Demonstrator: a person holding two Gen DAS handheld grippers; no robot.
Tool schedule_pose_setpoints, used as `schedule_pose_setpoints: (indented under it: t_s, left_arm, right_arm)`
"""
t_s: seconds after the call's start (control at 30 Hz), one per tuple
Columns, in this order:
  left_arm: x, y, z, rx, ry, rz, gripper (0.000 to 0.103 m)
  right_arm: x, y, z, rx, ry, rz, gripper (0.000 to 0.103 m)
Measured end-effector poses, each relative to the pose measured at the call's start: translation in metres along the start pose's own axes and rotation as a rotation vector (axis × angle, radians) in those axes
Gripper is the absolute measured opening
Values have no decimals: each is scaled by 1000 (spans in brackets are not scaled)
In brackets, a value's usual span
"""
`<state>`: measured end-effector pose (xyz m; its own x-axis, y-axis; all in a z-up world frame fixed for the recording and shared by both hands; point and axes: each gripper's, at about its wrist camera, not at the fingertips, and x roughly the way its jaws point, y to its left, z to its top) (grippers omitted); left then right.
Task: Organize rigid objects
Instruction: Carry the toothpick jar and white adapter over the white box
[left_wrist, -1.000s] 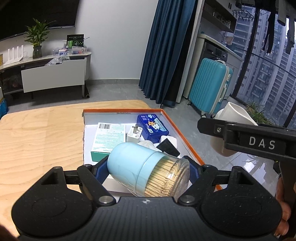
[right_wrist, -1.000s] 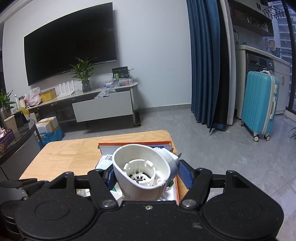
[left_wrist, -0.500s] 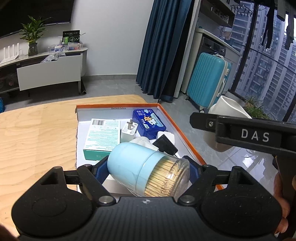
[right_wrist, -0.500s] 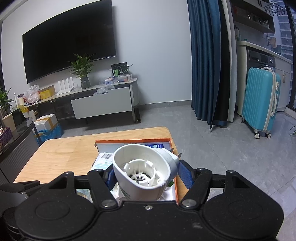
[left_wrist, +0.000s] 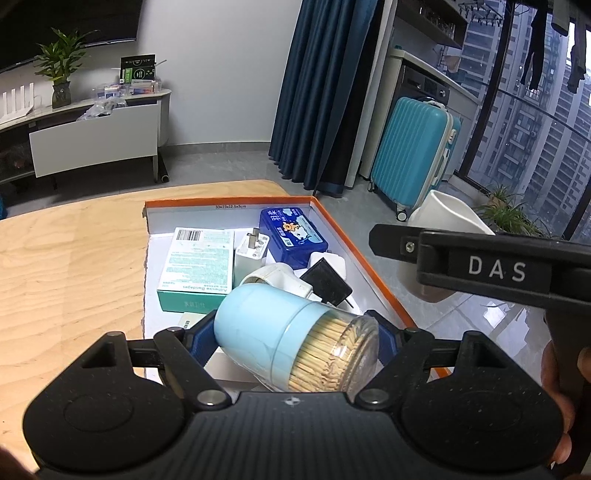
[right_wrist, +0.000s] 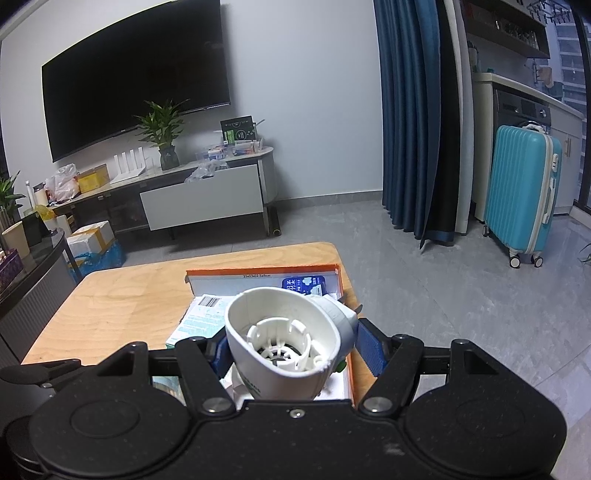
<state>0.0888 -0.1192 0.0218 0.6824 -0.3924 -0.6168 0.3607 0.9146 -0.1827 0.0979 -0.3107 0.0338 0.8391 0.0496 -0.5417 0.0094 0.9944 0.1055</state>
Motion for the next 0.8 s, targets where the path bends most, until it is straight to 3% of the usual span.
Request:
schedule_pose_setpoints:
  t_s: [0.8]
  left_arm:
    - [5, 3, 0, -1, 8, 5, 83]
  right_arm:
    - [5, -3, -2, 5, 6, 1, 80]
